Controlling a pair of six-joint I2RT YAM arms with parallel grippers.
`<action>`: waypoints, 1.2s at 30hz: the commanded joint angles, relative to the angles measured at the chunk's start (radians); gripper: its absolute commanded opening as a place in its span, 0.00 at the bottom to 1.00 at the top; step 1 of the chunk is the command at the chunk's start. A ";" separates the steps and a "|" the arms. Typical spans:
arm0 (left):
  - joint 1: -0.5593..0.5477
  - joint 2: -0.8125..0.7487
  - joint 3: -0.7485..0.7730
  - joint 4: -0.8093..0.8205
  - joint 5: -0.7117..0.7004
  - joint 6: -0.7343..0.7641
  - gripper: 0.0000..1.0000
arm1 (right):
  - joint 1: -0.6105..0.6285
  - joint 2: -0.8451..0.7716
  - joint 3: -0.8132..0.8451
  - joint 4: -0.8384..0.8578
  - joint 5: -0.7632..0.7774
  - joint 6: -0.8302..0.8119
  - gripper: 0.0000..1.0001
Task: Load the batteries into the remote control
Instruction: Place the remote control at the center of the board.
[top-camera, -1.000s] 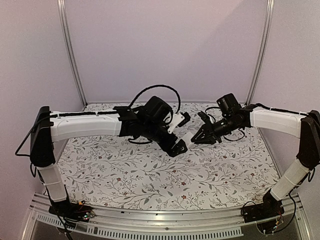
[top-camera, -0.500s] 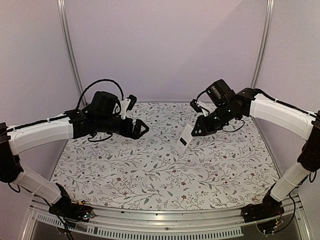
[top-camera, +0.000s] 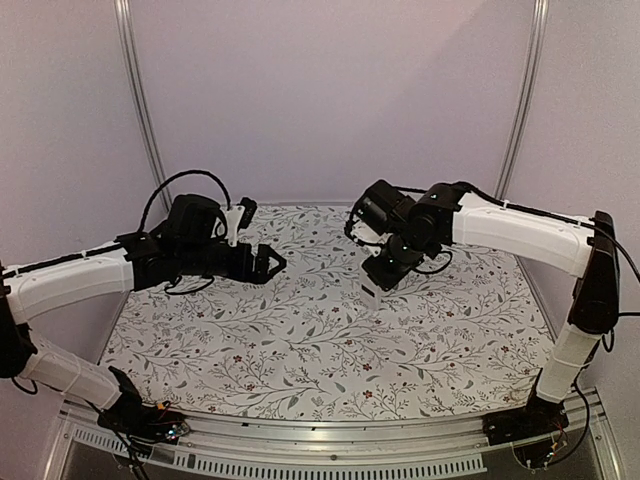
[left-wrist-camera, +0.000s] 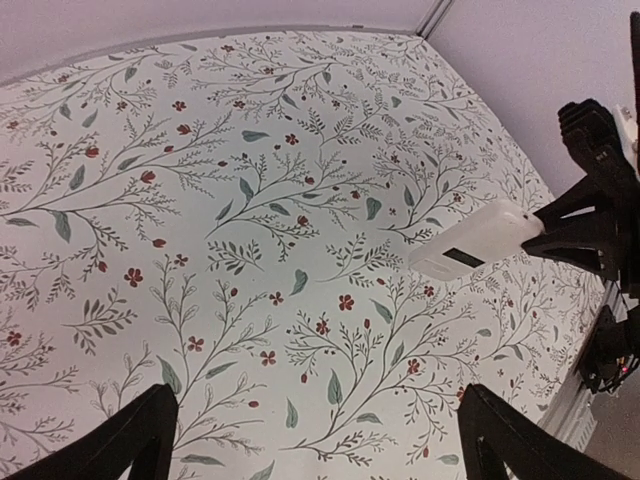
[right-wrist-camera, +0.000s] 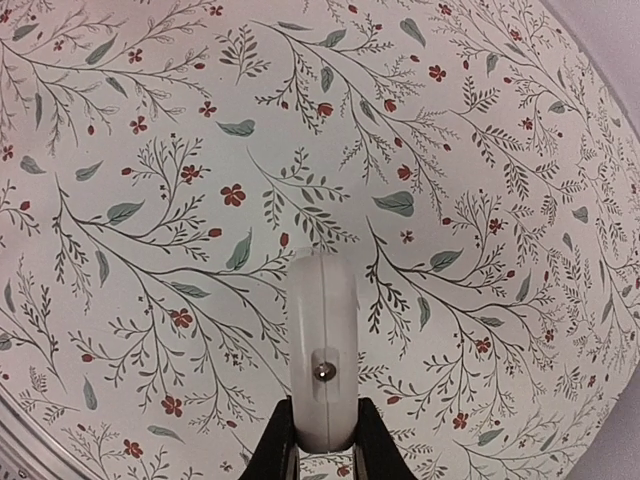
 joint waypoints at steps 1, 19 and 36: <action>0.017 -0.013 -0.021 0.031 0.003 -0.007 1.00 | 0.049 0.054 0.043 -0.016 0.149 -0.039 0.00; 0.023 -0.019 -0.045 0.053 0.003 -0.004 1.00 | 0.267 0.244 -0.114 0.146 0.392 -0.110 0.00; 0.025 -0.019 -0.072 0.059 -0.014 -0.001 0.99 | 0.340 0.374 -0.172 0.200 0.392 -0.079 0.16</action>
